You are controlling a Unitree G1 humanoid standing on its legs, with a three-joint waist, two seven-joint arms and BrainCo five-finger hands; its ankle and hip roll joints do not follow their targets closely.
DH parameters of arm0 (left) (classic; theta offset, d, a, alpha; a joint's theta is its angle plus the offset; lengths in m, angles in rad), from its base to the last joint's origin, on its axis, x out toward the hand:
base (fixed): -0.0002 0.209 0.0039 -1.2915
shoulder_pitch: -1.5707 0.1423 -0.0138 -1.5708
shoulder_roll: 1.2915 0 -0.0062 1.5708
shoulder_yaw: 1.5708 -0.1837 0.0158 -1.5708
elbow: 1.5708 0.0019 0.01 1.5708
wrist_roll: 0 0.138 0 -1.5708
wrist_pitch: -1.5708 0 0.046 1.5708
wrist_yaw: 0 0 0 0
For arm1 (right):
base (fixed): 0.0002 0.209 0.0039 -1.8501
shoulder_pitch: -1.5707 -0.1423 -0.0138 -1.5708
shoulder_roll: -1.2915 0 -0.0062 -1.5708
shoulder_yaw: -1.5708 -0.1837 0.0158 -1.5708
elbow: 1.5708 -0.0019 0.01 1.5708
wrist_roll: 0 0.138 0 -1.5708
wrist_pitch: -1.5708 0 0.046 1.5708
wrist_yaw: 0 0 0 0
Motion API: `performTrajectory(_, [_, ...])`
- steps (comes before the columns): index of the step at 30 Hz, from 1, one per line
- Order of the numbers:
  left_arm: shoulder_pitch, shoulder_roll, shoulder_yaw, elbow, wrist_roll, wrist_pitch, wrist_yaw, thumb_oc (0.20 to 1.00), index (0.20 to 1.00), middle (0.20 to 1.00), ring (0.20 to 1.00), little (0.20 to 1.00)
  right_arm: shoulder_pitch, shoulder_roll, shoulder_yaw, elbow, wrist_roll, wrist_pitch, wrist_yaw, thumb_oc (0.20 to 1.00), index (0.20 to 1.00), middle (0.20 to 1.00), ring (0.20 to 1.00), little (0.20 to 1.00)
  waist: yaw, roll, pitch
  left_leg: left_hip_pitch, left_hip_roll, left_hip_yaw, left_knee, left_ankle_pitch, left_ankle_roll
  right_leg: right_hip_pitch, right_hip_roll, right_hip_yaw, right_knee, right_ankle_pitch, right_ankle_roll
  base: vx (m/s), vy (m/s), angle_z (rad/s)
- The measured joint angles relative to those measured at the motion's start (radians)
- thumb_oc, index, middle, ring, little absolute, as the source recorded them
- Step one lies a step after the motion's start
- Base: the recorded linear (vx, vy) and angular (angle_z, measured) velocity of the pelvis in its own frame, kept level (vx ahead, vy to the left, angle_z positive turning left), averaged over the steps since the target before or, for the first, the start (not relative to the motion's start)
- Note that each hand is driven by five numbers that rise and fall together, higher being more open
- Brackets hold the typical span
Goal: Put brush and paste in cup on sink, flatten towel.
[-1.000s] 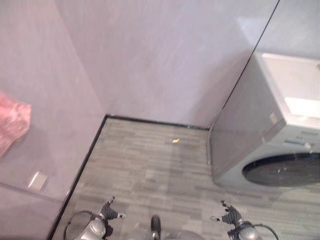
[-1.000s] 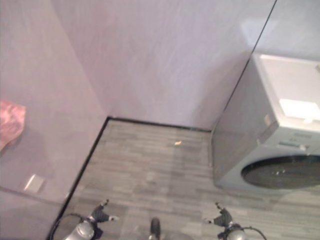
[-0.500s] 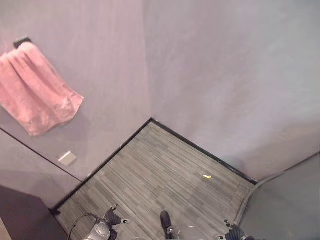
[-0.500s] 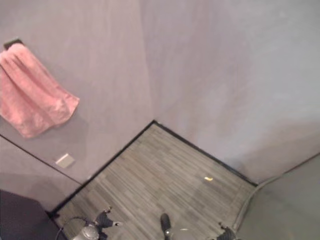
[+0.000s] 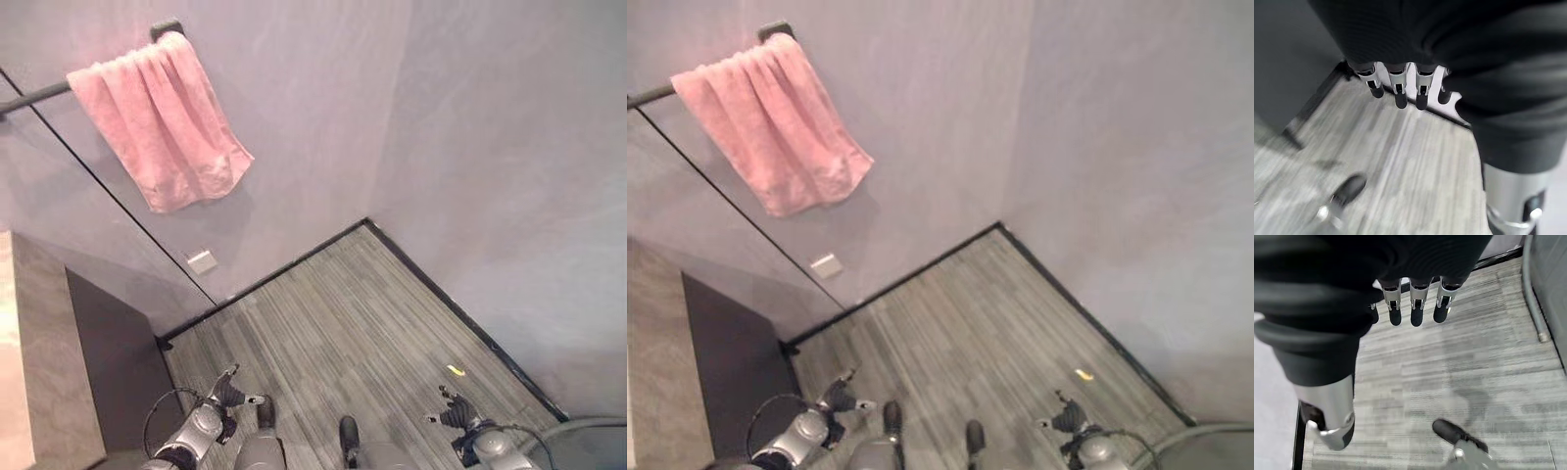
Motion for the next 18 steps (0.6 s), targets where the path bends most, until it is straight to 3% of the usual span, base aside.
performTrajectory(1, [0.038, -0.003, -0.007, -0.044, 0.0, -0.001, 0.0, 1.0, 1.0, 1.0, 1.0, 1.0, 0.033, -0.001, -0.014, -0.008, 0.0, 0.01, 0.0, 1.0, 1.0, 1.0, 1.0, 1.0, -0.001, 0.012, -0.008, 0.053, -0.029, 0.029, -0.014, -0.003, 0.094, -0.028, -0.038, -0.033, 0.124, -0.079, -0.028, 0.26, 0.354, -0.29])
performTrajectory(3, [0.061, 0.018, -0.004, -0.058, 0.0, 0.002, -0.001, 1.0, 1.0, 1.0, 1.0, 1.0, 0.058, 0.02, 0.009, -0.048, 0.0, 0.014, 0.0, 1.0, 1.0, 1.0, 1.0, 1.0, -0.004, -0.021, -0.021, 0.068, -0.082, 0.051, -0.01, -0.031, 0.112, -0.068, -0.128, -0.026, 0.266, -0.126, -0.013, 0.27, 0.346, -0.11])
performTrajectory(4, [0.073, 0.028, 0.001, -0.068, 0.0, 0.002, -0.001, 1.0, 1.0, 1.0, 1.0, 1.0, 0.067, 0.04, 0.012, -0.081, 0.0, 0.018, 0.0, 1.0, 1.0, 1.0, 1.0, 1.0, -0.009, -0.024, -0.021, 0.073, -0.106, 0.042, -0.004, -0.056, 0.136, -0.118, -0.144, -0.003, 0.385, -0.087, 0.023, 0.23, 0.197, 0.21])
performTrajectory(5, [0.071, 0.032, 0.003, -0.07, 0.0, 0.003, -0.002, 1.0, 1.0, 1.0, 1.0, 1.0, 0.073, 0.053, 0.014, -0.098, 0.001, 0.018, 0.001, 1.0, 1.0, 1.0, 1.0, 1.0, -0.018, -0.025, -0.02, 0.088, -0.124, 0.027, -0.008, -0.054, 0.152, -0.138, -0.149, 0.01, 0.454, -0.073, 0.027, 0.45, 0.387, 0.41])
performTrajectory(6, [0.072, 0.045, 0.004, -0.083, 0.0, 0.002, -0.001, 1.0, 1.0, 1.0, 1.0, 1.0, 0.08, 0.062, 0.035, -0.117, 0.0, 0.016, 0.004, 1.0, 1.0, 1.0, 1.0, 1.0, -0.017, -0.027, -0.023, 0.124, -0.149, -0.003, -0.022, -0.067, 0.177, -0.154, -0.133, 0.071, 0.529, -0.077, 0.045, 0.53, 0.356, 0.58])
performTrajectory(7, [0.069, 0.051, 0.005, -0.077, 0.001, 0.003, -0.001, 1.0, 1.0, 1.0, 1.0, 1.0, 0.081, 0.071, 0.038, -0.123, 0.001, 0.015, 0.004, 1.0, 1.0, 1.0, 1.0, 1.0, -0.027, -0.022, -0.022, 0.155, -0.154, -0.031, -0.047, -0.078, 0.198, -0.165, -0.065, 0.124, 0.567, -0.104, 0.065, 0.41, 0.264, 0.56])
performTrajectory(8, [0.062, 0.05, 0.005, -0.065, 0.001, 0.004, -0.001, 1.0, 1.0, 1.0, 1.0, 1.0, 0.072, 0.074, 0.039, -0.128, 0.002, 0.015, 0.003, 1.0, 1.0, 1.0, 1.0, 1.0, -0.03, -0.016, -0.019, 0.173, -0.148, -0.046, -0.063, -0.078, 0.205, -0.172, -0.035, 0.119, 0.552, -0.119, 0.06, 0.29, 0.101, 0.38])
performTrajectory(10, [0.049, 0.053, 0.006, -0.063, 0.001, 0.002, 0.001, 1.0, 1.0, 1.0, 1.0, 1.0, 0.062, 0.076, 0.049, -0.129, 0.003, 0.009, 0.003, 1.0, 1.0, 1.0, 1.0, 1.0, -0.036, -0.013, -0.02, 0.207, -0.146, -0.07, -0.093, -0.064, 0.196, -0.219, 0.018, 0.024, 0.407, -0.128, 0.055, 0.32, 0.054, 0.49])
performTrajectory(11, [0.041, 0.043, 0.002, -0.061, 0.001, 0.002, 0.001, 1.0, 1.0, 1.0, 1.0, 1.0, 0.058, 0.073, 0.054, -0.133, 0.004, 0.008, 0.002, 1.0, 1.0, 1.0, 1.0, 1.0, -0.05, -0.021, -0.02, 0.217, -0.152, -0.098, -0.092, -0.091, 0.205, -0.273, 0.061, 0.026, 0.339, -0.114, 0.07, 0.45, 0.042, 0.57])
performTrajectory(12, [0.041, 0.048, 0.005, -0.061, 0.001, 0.002, 0.001, 1.0, 1.0, 1.0, 1.0, 1.0, 0.056, 0.075, 0.055, -0.136, 0.006, 0.008, 0.001, 1.0, 1.0, 1.0, 1.0, 1.0, -0.049, -0.025, -0.017, 0.227, -0.154, -0.089, -0.088, -0.082, 0.189, -0.29, 0.066, 0.026, 0.312, -0.079, 0.054, 0.36, 0.019, 0.62])
performTrajectory(13, [0.046, 0.036, -0.003, -0.06, 0.001, 0.002, 0.0, 1.0, 1.0, 1.0, 1.0, 1.0, 0.06, 0.074, 0.057, -0.14, 0.01, 0.007, 0.001, 1.0, 1.0, 1.0, 1.0, 1.0, -0.067, -0.04, -0.016, 0.259, -0.168, -0.103, -0.09, -0.105, 0.196, -0.305, 0.077, 0.023, 0.233, -0.002, 0.053, 0.45, 0.012, 0.57])
performTrajectory(14, [0.047, 0.038, -0.004, -0.054, 0.002, 0.002, 0.001, 1.0, 1.0, 1.0, 1.0, 1.0, 0.064, 0.075, 0.058, -0.125, 0.01, 0.006, 0.0, 1.0, 1.0, 1.0, 1.0, 1.0, -0.072, -0.042, -0.021, 0.265, -0.165, -0.122, -0.086, -0.136, 0.199, -0.305, 0.076, 0.043, 0.169, 0.027, 0.08, 0.22, 0.0, 0.68])
performTrajectory(15, [0.044, 0.036, -0.007, -0.051, 0.003, 0.002, 0.001, 1.0, 1.0, 1.0, 1.0, 1.0, 0.066, 0.078, 0.058, -0.116, 0.01, 0.006, 0.0, 1.0, 1.0, 1.0, 1.0, 1.0, -0.075, -0.048, -0.028, 0.281, -0.172, -0.15, -0.087, -0.142, 0.198, -0.303, 0.081, 0.061, 0.112, 0.045, 0.086, 0.28, -0.042, 0.77])
performTrajectory(18, [0.039, 0.035, -0.023, -0.023, 0.008, 0.002, -0.002, 1.0, 1.0, 1.0, 1.0, 1.0, 0.104, 0.085, 0.056, -0.099, 0.01, 0.01, -0.004, 1.0, 1.0, 1.0, 1.0, 1.0, -0.11, -0.095, -0.04, 0.362, -0.198, -0.248, -0.083, -0.191, 0.148, -0.239, 0.041, 0.092, 0.007, 0.155, 0.093, 0.26, -0.073, 1.01])
